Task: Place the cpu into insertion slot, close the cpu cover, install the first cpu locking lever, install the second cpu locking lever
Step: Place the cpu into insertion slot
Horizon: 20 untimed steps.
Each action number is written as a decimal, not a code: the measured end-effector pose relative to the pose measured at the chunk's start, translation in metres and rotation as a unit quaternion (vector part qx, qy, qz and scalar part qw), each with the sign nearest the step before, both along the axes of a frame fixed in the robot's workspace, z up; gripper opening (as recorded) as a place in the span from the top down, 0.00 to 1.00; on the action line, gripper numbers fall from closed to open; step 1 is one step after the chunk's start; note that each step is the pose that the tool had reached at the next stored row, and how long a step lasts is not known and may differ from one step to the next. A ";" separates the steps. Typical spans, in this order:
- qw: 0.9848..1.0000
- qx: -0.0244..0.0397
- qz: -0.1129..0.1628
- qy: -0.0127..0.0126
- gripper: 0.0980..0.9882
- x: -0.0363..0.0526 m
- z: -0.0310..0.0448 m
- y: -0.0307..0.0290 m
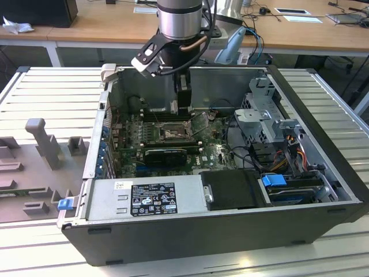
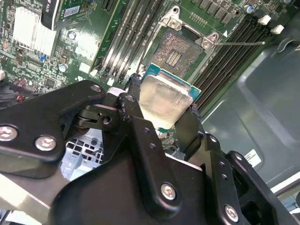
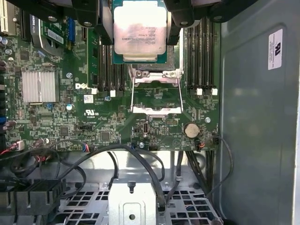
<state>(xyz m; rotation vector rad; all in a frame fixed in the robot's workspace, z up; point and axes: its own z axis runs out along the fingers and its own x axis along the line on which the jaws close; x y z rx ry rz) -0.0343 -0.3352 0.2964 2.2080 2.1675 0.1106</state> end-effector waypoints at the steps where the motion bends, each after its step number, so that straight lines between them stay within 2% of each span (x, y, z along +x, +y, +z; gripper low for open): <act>1: 1.000 0.000 -0.001 0.000 0.50 0.0000 -0.0003 0.0000; 13: 1.000 0.000 -0.026 0.000 0.50 -0.0005 -0.0070 0.0001; 14: 1.000 0.000 -0.029 0.000 0.50 -0.0006 -0.0083 0.0005; 16: 1.000 0.000 -0.027 0.000 0.50 -0.0014 -0.0164 0.0029; 20: 1.000 0.000 -0.001 0.000 0.50 -0.0023 -0.0238 0.0030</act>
